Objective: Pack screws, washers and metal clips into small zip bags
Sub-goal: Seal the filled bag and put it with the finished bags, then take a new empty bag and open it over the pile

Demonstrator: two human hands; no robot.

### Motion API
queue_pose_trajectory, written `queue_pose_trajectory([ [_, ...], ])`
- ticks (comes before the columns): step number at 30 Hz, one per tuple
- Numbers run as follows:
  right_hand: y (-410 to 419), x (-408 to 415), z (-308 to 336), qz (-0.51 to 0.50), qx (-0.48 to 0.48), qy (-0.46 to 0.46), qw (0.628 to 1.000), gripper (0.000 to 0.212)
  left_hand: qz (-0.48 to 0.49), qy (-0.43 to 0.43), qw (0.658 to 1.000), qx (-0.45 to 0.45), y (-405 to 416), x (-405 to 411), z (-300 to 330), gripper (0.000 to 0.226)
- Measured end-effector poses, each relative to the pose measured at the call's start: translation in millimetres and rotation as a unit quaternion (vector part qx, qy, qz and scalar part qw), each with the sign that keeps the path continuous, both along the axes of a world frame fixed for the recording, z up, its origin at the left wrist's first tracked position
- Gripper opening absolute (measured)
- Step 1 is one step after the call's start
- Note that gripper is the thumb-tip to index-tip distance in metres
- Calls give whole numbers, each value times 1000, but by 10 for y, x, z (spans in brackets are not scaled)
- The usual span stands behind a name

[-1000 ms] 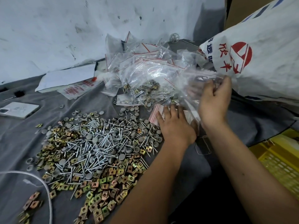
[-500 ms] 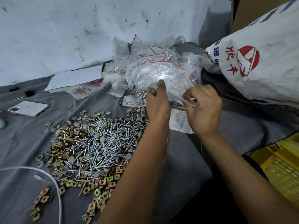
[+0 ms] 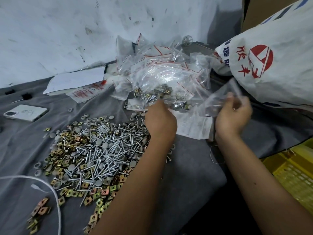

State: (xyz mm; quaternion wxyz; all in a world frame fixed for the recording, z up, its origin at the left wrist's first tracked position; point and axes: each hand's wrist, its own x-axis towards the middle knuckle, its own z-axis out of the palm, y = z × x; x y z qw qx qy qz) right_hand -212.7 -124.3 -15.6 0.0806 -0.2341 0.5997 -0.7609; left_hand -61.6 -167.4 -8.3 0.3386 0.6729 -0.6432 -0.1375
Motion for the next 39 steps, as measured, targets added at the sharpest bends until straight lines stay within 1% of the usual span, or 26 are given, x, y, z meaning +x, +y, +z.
queue_pose_trajectory([
  [2, 24, -9, 124, -47, -63, -13, 997, 15, -19, -140, 990, -21, 53, -38, -30, 21],
  [5, 50, -27, 307, -33, -138, -12, 990, 12, -39, -220, 974, -31, 62, -102, -77, 39],
  [8, 77, -20, 485, 2, -165, 71, 984, 12, -48, -232, 971, -27, 47, -134, -84, 44],
  [10, 77, 52, 539, 67, -126, 104, 984, 19, -49, -237, 970, -11, 45, -128, -48, 42],
  [12, 45, 156, 523, 138, -52, 108, 983, 23, -50, -204, 978, -16, 37, -89, 34, 44],
  [13, 27, 209, 508, 169, -21, 98, 981, 22, -53, -158, 985, -34, 38, -54, 99, 41],
  [14, 7, 268, 500, 201, -4, 66, 977, 19, -54, -80, 994, -58, 33, 1, 173, 34],
  [15, -4, 336, 500, 239, -5, 8, 971, 17, -53, 34, 996, -67, 34, 70, 252, 29],
  [16, -9, 421, 510, 287, -17, -64, 956, 14, -55, 167, 983, -44, 48, 156, 340, 27],
  [17, -11, 514, 526, 341, -35, -133, 930, 13, -64, 299, 952, 6, 63, 247, 421, 34],
  [18, -16, 603, 541, 394, -55, -187, 898, 13, -84, 406, 907, 71, 77, 334, 483, 48],
  [19, -28, 708, 552, 442, -70, -226, 865, 15, -114, 476, 864, 116, 91, 445, 516, 62],
  [20, -43, 799, 563, 478, -80, -254, 837, 18, -144, 519, 833, 128, 115, 555, 539, 68],
  [22, -82, 971, 576, 529, -68, -259, 805, 24, -159, 570, 801, 97, 179, 850, 563, 65],
  [23, -98, 1007, 584, 541, -49, -233, 806, 25, -142, 582, 798, 72, 210, 988, 560, 59],
  [24, -123, 1073, 585, 547, -20, -186, 816, 25, -117, 579, 806, 45, 241, 1177, 546, 52],
  [25, -145, 1141, 577, 543, 13, -126, 830, 22, -97, 558, 824, 16, 278, 1371, 530, 47],
  [27, -202, 1308, 532, 532, 66, -13, 844, 16, -71, 478, 875, -33, 367, 1751, 502, 41],
  [29, -249, 1496, 488, 551, 104, 62, 825, 12, -33, 380, 922, -64, 446, 2099, 470, 39],
  [32, -281, 1826, 438, 584, 162, 204, 768, 10, 14, 259, 962, -89, 557, 2552, 406, 42],
  [34, -304, 2043, 415, 571, 167, 268, 758, 17, 46, 218, 969, -105, 613, 2745, 345, 46],
  [35, -311, 2148, 407, 557, 160, 286, 763, 20, 82, 177, 973, -123, 629, 2796, 297, 49],
  [36, -319, 2244, 395, 543, 151, 298, 770, 20, 133, 103, 974, -152, 646, 2807, 255, 52],
  [37, -318, 2317, 377, 530, 142, 303, 780, 19, 182, 18, 964, -192, 650, 2780, 206, 55],
  [38, -316, 2357, 357, 518, 129, 302, 790, 16, 214, -36, 946, -241, 644, 2707, 164, 54],
  [39, -311, 2390, 332, 512, 113, 299, 797, 13, 223, -43, 933, -281, 634, 2614, 139, 49],
])
